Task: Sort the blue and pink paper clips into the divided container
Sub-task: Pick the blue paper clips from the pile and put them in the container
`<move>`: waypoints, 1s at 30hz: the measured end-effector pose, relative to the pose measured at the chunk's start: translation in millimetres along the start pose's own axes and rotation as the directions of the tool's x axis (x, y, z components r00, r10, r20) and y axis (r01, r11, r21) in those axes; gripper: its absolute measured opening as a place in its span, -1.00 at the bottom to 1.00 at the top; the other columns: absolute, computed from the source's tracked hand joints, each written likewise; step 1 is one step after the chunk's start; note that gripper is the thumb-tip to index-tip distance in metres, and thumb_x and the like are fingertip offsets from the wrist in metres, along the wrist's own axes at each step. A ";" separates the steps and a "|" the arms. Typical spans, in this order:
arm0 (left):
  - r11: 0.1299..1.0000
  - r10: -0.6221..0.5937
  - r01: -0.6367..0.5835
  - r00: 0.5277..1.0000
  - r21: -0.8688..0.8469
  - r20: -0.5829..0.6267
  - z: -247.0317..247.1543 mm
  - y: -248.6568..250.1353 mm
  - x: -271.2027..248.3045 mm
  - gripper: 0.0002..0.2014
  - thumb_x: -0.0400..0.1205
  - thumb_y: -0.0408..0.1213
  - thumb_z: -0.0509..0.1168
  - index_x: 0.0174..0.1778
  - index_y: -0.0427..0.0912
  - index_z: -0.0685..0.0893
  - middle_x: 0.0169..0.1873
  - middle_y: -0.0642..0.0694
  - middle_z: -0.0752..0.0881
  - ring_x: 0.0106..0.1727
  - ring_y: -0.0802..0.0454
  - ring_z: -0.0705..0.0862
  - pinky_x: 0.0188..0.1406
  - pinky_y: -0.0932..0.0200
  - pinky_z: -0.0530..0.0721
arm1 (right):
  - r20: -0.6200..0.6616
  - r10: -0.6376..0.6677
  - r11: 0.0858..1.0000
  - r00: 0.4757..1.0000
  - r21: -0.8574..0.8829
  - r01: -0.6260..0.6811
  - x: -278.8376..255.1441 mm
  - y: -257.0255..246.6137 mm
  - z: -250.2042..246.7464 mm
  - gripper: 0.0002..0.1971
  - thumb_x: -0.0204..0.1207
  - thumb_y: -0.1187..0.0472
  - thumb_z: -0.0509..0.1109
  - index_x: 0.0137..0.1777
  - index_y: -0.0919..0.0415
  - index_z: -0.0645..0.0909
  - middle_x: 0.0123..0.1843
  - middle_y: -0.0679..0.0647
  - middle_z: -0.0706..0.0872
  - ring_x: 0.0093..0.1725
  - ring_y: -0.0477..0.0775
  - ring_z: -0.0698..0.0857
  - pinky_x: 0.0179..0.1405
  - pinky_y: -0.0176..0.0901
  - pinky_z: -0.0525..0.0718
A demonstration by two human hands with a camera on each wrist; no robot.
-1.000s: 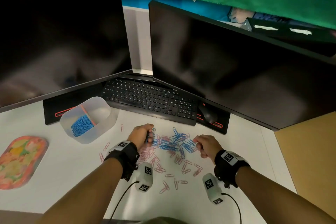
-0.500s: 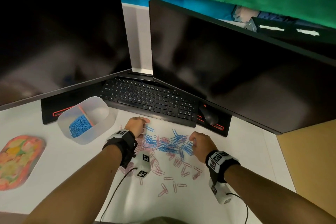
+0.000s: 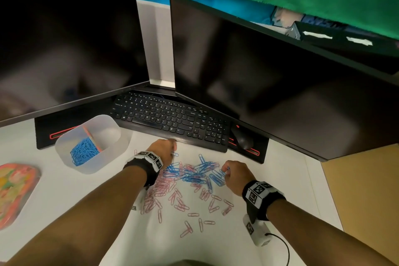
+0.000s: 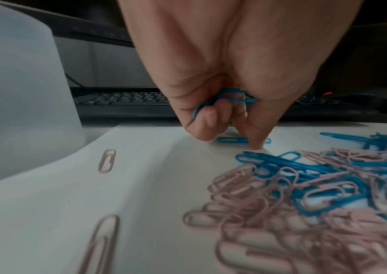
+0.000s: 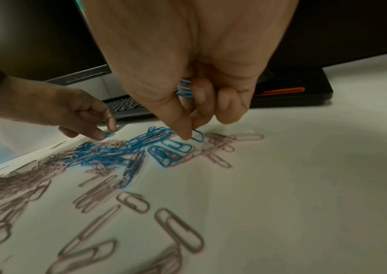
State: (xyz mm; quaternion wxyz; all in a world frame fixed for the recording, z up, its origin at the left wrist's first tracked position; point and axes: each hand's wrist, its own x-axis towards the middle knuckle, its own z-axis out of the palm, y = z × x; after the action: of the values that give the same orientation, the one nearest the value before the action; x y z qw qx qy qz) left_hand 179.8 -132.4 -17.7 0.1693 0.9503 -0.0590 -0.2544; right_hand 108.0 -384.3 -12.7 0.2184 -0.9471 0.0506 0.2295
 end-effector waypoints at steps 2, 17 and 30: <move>0.997 0.033 -0.034 0.999 0.072 0.003 -0.5 0.3 2.0 -0.93 0.63 -0.33 0.20 -0.02 -0.12 0.53 0.05 -0.14 0.73 0.02 -0.10 0.66 -0.03 0.15 0.57 | -0.002 -0.003 1.000 1.000 0.006 0.003 -0.8 -0.1 -2.1 -0.82 0.60 0.29 0.29 0.15 0.15 0.62 0.17 0.12 0.68 0.10 0.03 0.73 -0.12 -0.32 0.72; 0.202 -0.182 0.104 0.981 -0.974 0.067 -24.0 -13.6 -44.6 -0.86 0.71 -0.41 0.20 -0.17 -0.18 0.52 -0.45 -0.04 0.38 -0.59 0.17 0.33 -0.64 0.32 0.34 | 0.391 -0.081 0.495 0.917 0.814 -0.304 10.8 -63.7 -24.8 -0.76 0.62 0.29 0.17 -0.27 0.24 0.54 -0.40 0.11 0.48 -0.57 -0.04 0.37 -0.55 -0.27 0.21; -0.182 -0.469 -0.099 0.883 -0.978 -0.002 -92.0 -123.0 -122.9 -0.76 0.68 -0.49 0.02 -0.24 -0.16 0.46 -0.45 -0.06 0.44 -0.70 0.19 0.25 -0.78 0.41 0.15 | 0.459 -0.366 0.750 0.810 0.660 -0.035 17.9 -291.1 11.4 -0.82 0.65 0.39 0.19 -0.17 0.23 0.53 -0.41 0.16 0.52 -0.69 -0.09 0.51 -0.68 -0.40 0.36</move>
State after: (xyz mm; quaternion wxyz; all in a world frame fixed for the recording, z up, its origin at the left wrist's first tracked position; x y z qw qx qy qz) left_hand 123.2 33.9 70.8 0.7924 0.5101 0.3313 -0.0468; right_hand 176.3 -117.4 83.7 0.5531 -0.7038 -0.0293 0.4447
